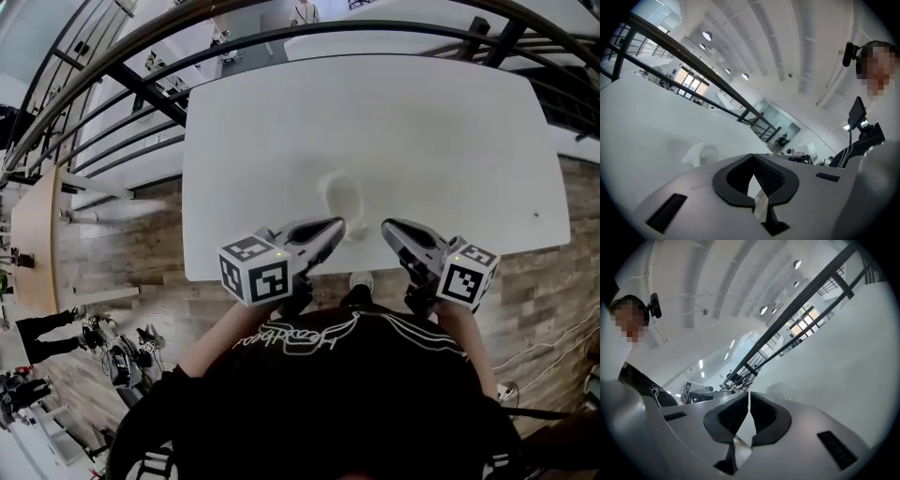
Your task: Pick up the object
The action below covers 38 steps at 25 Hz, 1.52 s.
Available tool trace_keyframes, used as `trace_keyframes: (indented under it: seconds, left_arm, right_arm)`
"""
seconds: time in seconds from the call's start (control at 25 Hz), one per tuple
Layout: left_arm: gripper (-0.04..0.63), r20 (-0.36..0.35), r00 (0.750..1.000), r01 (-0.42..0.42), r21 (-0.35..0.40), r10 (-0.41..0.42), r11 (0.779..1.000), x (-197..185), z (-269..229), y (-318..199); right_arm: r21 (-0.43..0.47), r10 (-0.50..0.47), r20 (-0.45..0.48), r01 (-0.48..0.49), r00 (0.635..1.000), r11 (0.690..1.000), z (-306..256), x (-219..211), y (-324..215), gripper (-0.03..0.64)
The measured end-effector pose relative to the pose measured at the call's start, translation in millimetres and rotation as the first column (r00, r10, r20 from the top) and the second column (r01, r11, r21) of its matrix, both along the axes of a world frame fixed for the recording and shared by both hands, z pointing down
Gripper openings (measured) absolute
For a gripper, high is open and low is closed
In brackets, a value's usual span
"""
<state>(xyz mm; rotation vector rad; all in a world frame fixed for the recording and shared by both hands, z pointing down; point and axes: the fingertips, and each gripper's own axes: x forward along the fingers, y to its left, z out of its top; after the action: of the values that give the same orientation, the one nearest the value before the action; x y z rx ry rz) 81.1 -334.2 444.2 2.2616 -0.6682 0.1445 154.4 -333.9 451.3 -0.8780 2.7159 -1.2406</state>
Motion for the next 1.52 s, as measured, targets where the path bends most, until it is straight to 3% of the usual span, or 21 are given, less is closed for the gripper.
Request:
trace_keyframes:
  seconds: [0.44, 0.6, 0.76, 1.16, 1.52]
  left_arm:
    - [0.014, 0.089, 0.996, 0.032, -0.041, -0.029, 0.999, -23.6, 37.9, -22.8]
    - [0.103, 0.131, 0.991, 0.037, -0.066, -0.029, 0.997, -19.6, 58.9, -38.1]
    - [0.147, 0.164, 0.986, 0.060, -0.089, -0.045, 0.994, -24.3, 75.4, -42.5]
    - [0.149, 0.240, 0.967, 0.123, -0.169, -0.080, 0.978, -34.4, 115.6, -61.2]
    - [0.149, 0.225, 0.972, 0.126, -0.222, -0.075, 0.967, -29.9, 129.3, -66.4]
  right_arm:
    - [-0.043, -0.042, -0.003, 0.042, 0.999, 0.998, 14.0, -14.3, -18.6, 0.021]
    - [-0.057, -0.047, -0.002, 0.047, 0.999, 0.997, 21.9, -8.0, -32.0, 0.021]
    - [-0.066, -0.042, -0.004, 0.042, 0.999, 0.997, 26.1, -7.2, -31.2, 0.021]
    - [-0.080, -0.027, -0.001, 0.027, 1.000, 0.996, 34.7, 6.1, -40.8, 0.021]
    - [-0.071, -0.027, -0.005, 0.026, 1.000, 0.997, 36.6, 9.3, -43.6, 0.021]
